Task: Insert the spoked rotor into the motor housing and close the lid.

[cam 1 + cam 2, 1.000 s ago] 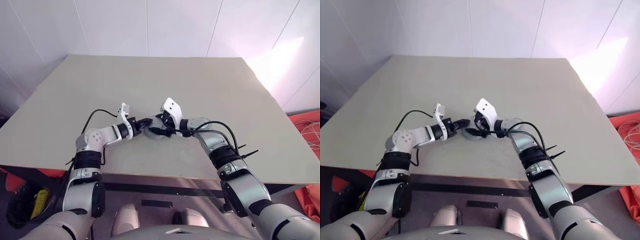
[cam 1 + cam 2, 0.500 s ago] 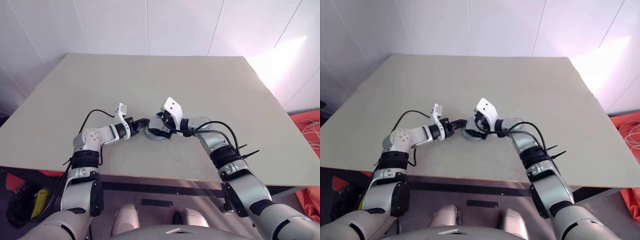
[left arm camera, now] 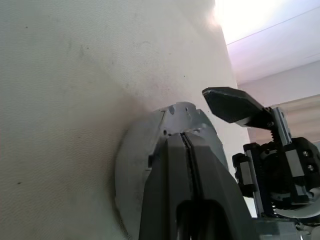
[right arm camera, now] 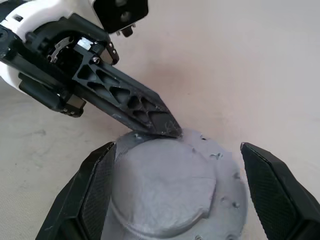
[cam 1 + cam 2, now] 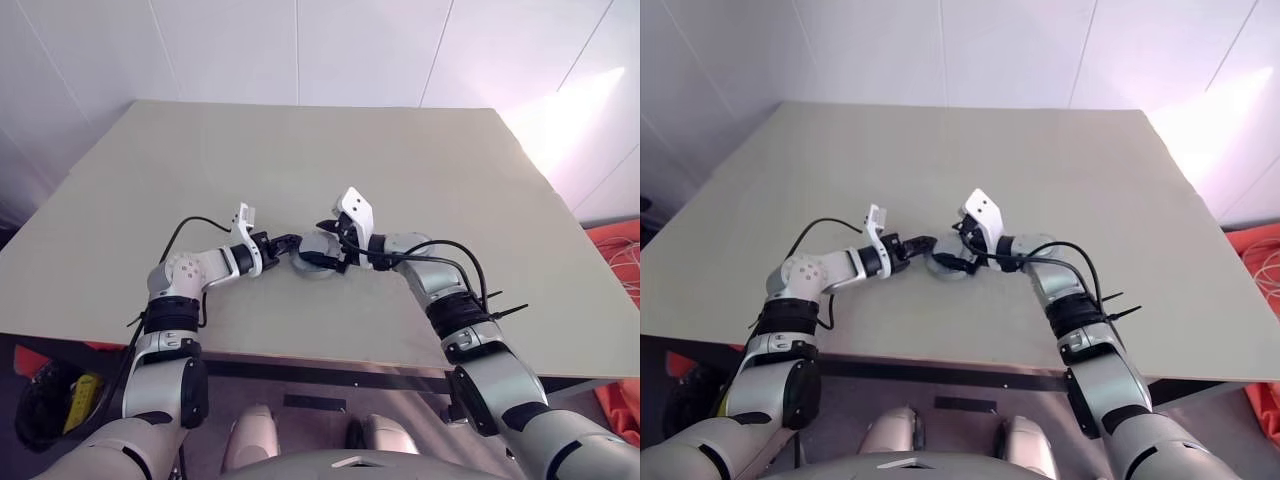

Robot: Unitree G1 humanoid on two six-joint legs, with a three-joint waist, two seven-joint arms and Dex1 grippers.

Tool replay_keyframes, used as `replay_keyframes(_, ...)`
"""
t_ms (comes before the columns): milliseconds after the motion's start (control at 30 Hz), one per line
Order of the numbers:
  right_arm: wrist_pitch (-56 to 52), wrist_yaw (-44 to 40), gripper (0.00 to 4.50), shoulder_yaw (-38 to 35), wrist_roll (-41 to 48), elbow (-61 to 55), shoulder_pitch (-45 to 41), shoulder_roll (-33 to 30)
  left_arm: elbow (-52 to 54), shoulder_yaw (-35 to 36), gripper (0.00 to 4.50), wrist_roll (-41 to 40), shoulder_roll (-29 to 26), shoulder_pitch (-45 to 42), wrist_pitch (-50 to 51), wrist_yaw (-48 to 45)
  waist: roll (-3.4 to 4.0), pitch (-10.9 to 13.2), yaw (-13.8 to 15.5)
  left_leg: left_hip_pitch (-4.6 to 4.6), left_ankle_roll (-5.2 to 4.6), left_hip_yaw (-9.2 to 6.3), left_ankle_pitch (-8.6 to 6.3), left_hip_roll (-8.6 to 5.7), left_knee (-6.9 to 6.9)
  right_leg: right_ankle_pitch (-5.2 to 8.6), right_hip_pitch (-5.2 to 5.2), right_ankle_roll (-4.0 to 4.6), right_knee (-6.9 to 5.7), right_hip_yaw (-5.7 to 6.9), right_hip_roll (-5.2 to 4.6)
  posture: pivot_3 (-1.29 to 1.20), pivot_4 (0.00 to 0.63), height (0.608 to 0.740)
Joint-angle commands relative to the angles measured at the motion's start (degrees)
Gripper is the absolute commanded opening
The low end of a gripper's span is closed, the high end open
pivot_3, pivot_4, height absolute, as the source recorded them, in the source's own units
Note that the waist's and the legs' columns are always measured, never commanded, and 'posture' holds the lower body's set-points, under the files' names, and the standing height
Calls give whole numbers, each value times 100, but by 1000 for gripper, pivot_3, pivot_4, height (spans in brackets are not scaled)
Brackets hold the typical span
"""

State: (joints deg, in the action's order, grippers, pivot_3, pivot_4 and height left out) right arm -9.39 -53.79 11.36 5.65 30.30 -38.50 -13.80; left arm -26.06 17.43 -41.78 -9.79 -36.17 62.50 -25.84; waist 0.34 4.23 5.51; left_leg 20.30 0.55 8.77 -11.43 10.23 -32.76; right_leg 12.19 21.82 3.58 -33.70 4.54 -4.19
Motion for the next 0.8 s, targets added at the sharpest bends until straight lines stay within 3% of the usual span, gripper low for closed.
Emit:
replay_keyframes(33, -40, -150, 4482, -128, 178, -384, -38, -94, -56, -38, 0, 72, -75, -88, 22, -23, 0, 0, -4, 0, -1, 2, -1, 0, -1, 0, 0, 0, 0, 0, 0, 0, 0, 740)
replay_keyframes(200, -134, -158, 4482, -153, 219, -512, -11, -112, -83, -29, 0, 73, -103, -125, 19, -74, 0, 0, -3, -5, -1, 3, -1, 2, -2, 0, -1, 0, -2, 0, 0, 0, 0, 740)
replay_keyframes(333, -482, 381, 4482, -385, 198, -218, -218, -58, -30, -83, 0, 40, -64, -118, 126, -132, 0, 0, -3, -4, 0, 4, 0, 1, -6, 0, -1, 0, -3, 0, 0, 0, 0, 740)
replay_keyframes(433, -1028, 840, 4482, -711, 333, -47, -388, -18, -12, -108, 0, 49, -39, -105, 159, -144, 0, 0, -1, -3, 0, 4, 0, 1, -7, 0, -1, 0, -5, 0, 0, 0, 0, 740)
replay_keyframes(800, -3761, 1064, 4482, -1665, 1357, -795, -341, -499, -20, -112, 0, 49, -62, -96, 215, -176, 0, 0, 17, -3, 1, 4, 2, 1, -11, 0, -4, 0, -7, 0, 0, 0, 0, 740)
